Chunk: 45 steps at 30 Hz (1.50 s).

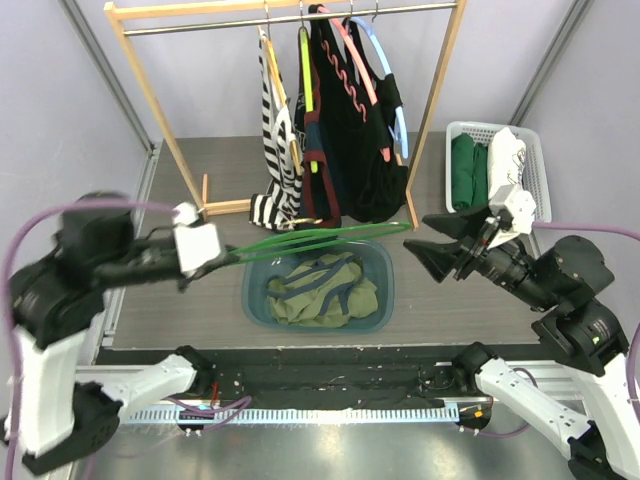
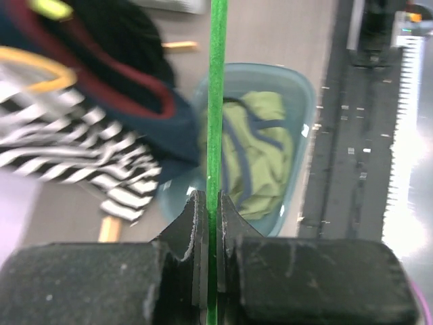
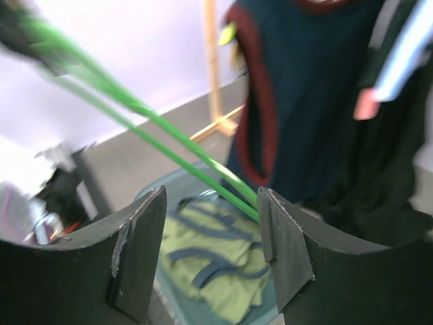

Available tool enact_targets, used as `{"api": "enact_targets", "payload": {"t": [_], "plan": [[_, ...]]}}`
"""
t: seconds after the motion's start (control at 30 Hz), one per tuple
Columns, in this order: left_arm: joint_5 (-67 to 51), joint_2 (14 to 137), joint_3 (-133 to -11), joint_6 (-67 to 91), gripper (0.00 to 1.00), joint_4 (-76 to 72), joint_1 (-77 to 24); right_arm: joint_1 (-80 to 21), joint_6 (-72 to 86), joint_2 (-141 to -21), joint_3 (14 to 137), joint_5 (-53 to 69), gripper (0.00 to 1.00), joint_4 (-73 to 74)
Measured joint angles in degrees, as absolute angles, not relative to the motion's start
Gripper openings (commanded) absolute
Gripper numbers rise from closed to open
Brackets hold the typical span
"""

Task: Remove the tank top from the hanger
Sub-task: Place the hanger at the clothesline.

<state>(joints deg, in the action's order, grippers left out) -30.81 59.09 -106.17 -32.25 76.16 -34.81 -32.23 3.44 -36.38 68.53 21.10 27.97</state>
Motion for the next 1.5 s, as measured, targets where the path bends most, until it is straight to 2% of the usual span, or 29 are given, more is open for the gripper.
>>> {"api": "enact_targets", "payload": {"t": [0.17,0.27,0.47,0.77,1.0,1.3,1.4,1.5], "plan": [[-29.04,47.22,-102.32,-33.28,0.0,77.21,-29.58,-32.23,4.34,-35.81,68.66,11.81,0.64,26.89],[-22.39,42.48,-100.09,-28.58,0.0,76.49,-26.63,-32.23,5.19,-37.15,68.84,7.68,0.64,26.92],[-3.38,42.02,-98.94,-20.62,0.0,70.37,-24.8,-32.23,6.42,-40.36,69.91,5.43,0.64,27.03],[5.58,42.76,-99.35,-16.34,0.0,67.75,-24.43,-32.23,6.63,-40.23,70.74,5.41,0.64,27.07],[0.89,43.05,-101.58,-15.03,0.0,68.36,-22.52,-32.23,6.63,-40.12,70.74,6.07,0.64,27.22],[-25.32,45.52,-103.46,-13.91,0.0,70.19,-20.53,-32.23,7.11,-40.16,68.99,7.46,0.64,27.03],[-26.98,46.7,-105.06,-12.56,0.0,69.69,-20.49,-32.23,7.46,-40.12,68.77,7.6,0.64,27.0],[-23.24,46.83,-107.04,-10.9,0.0,68.58,-20.49,-32.23,7.55,-39.99,68.64,7.62,0.64,26.98]]}}
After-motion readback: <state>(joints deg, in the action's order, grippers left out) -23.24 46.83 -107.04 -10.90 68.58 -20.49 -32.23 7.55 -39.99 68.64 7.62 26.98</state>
